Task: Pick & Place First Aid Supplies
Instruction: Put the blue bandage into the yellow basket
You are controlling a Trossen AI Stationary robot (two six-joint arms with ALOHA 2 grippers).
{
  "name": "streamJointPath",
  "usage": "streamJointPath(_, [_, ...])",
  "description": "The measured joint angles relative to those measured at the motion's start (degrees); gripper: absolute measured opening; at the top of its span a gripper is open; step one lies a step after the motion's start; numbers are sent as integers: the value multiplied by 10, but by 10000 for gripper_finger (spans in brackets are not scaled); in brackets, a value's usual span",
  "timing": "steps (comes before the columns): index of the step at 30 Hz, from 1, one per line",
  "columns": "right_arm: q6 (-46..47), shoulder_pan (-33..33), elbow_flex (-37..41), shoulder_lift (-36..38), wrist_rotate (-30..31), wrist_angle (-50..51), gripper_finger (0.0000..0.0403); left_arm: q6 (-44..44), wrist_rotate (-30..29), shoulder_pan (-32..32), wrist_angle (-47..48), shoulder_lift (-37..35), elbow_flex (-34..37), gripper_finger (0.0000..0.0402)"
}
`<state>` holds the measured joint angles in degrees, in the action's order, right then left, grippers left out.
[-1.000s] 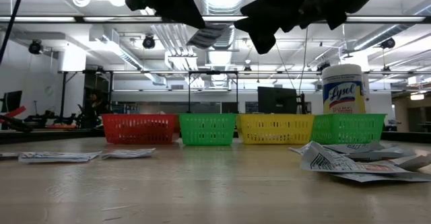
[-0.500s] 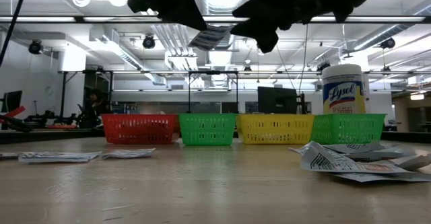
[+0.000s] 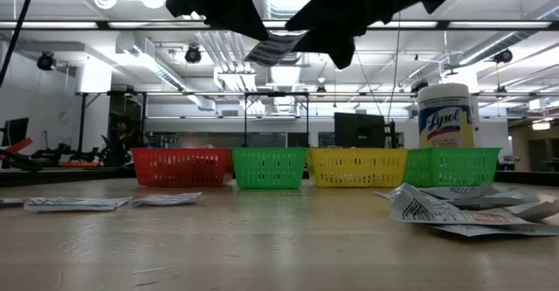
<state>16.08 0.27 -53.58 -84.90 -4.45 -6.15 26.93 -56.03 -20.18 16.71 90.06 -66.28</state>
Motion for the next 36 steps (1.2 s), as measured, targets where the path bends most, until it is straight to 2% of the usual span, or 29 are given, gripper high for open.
streamJointPath(8, [-21,-1,-94,-67,4,102,184,0,0,-1,11,0,0,0])
streamJointPath(11, [-28,-1,-128,-90,29,151,185,0,0,-2,11,0,0,0])
streamJointPath(17, [-32,-1,-164,-119,36,193,170,3,0,-2,14,-1,0,0])
streamJointPath(23, [-33,-1,-165,-125,36,197,122,10,6,-2,23,-1,0,0])
streamJointPath(31, [-62,0,-164,-123,28,197,22,13,8,-2,23,-1,0,0])
streamJointPath(36, [-66,3,-164,-123,27,196,9,12,9,-2,23,-1,0,0])
